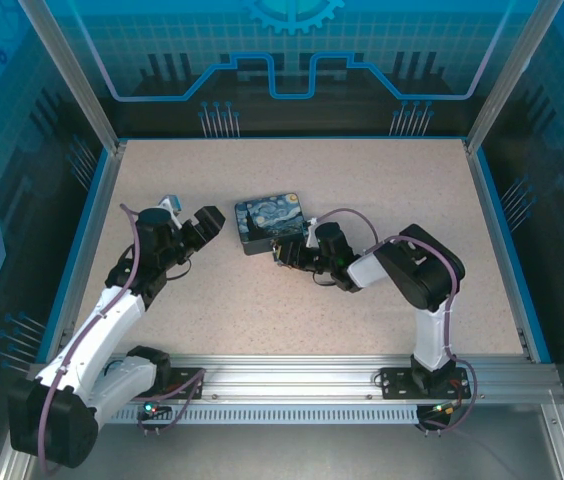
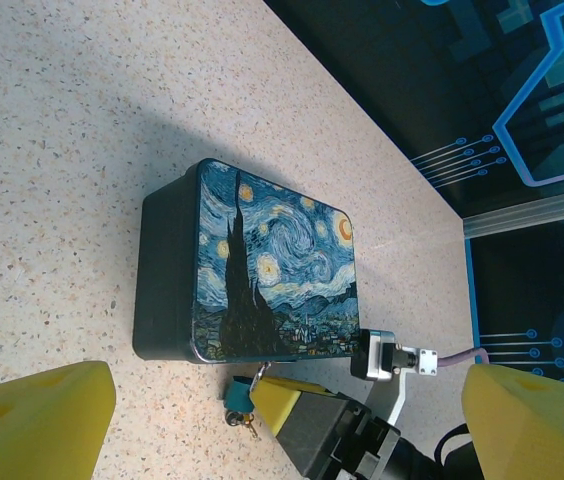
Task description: Unlock the padlock with the key
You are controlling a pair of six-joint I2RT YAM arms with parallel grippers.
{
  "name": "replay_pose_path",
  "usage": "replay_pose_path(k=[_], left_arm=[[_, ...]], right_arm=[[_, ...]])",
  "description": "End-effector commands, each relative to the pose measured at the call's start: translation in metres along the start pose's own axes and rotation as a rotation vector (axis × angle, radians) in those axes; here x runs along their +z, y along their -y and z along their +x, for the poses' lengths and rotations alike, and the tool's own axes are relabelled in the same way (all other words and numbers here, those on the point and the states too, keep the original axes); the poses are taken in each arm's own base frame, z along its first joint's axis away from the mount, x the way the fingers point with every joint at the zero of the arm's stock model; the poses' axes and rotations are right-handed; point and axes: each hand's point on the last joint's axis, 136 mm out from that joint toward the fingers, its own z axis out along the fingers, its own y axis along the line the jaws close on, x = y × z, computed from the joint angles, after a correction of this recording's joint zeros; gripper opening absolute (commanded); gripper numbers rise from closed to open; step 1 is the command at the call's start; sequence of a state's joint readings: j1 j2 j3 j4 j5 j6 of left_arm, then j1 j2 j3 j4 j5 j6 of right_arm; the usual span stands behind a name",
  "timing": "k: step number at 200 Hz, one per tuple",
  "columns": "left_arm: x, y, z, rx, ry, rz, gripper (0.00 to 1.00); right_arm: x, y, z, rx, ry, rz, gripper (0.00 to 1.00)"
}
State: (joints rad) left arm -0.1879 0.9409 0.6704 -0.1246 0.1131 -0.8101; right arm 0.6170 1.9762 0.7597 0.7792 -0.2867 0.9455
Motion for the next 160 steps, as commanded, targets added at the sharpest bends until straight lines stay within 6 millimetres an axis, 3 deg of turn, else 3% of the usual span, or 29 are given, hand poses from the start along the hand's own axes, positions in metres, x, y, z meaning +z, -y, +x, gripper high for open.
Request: replay_pose_path(k=[1,35,79,160], left_arm=[[-0.003,0.001,0.000,0.006,0.004,0.009,0.90],[-0.003,0.001,0.000,0.006,0.002,0.006,0.91],[-0.004,0.001,0.000,0.010,0.000,0.005,0.90],[0.000,-0.002,0.021,-0.008,-0.052,0.032,0.90]], right_arm=[[0.008,0.023,0.032,0.031,-0.087,0.075,0.20],[0.004,0.017,0.027,0.038,-0.054,0.053,0.11],[-0.004,0.010,0.015,0.107,0.023,0.030,0.07],[-0.024,0.023,-0.011,0.246,0.199,0.091,0.03]])
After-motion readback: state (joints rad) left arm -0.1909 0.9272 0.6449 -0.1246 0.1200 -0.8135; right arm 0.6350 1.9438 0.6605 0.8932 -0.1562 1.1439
